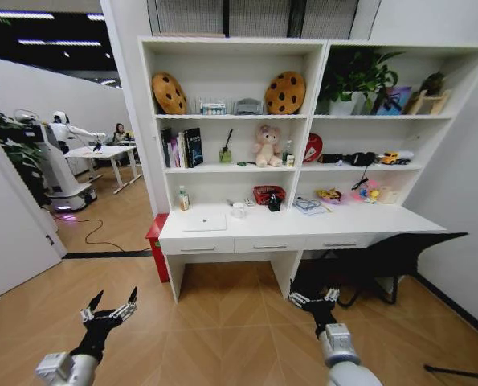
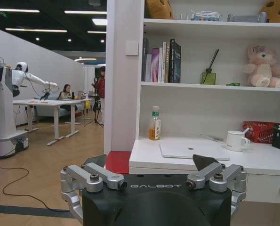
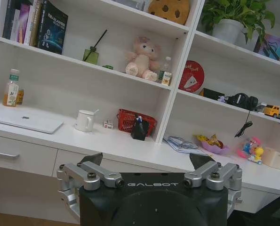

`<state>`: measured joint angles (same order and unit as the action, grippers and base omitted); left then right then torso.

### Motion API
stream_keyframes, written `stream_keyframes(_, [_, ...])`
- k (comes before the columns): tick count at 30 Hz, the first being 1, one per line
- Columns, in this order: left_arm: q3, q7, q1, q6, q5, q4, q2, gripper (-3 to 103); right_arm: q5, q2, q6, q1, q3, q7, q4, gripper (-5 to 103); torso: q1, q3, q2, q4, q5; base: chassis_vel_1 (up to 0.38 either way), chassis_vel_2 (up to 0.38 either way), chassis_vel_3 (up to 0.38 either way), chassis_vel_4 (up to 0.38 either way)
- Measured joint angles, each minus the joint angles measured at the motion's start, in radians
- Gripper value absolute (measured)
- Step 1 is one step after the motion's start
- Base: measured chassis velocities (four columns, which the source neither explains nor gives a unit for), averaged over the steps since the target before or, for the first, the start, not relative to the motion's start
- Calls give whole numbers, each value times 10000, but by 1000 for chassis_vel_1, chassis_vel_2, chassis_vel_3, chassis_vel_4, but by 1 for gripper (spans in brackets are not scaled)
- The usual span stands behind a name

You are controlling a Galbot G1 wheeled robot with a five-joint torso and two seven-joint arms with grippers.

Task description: Organize the objects on the table.

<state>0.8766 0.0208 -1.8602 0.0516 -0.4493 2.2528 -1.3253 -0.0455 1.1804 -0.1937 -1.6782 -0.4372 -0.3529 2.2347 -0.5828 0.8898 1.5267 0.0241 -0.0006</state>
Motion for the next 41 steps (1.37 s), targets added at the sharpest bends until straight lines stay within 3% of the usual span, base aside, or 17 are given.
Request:
stream_keyframes(3, [0, 0, 1, 0, 0, 1, 0, 100, -79, 20, 25, 41, -27, 0, 35, 100, -17, 7, -9, -7, 16, -16, -1, 22, -6])
stream_keyframes(5, [-1, 2, 6, 0, 0, 0, 0, 100, -163, 24, 111, 136, -91, 11, 76, 100, -24, 7, -12, 0, 0, -95, 23, 73, -51])
stream_keyframes(41, [-1, 4, 2, 0, 0, 0, 0, 100, -209, -29, 123, 199, -218, 94, 236, 100, -11, 4, -6, -3, 6, -3, 1, 2, -3])
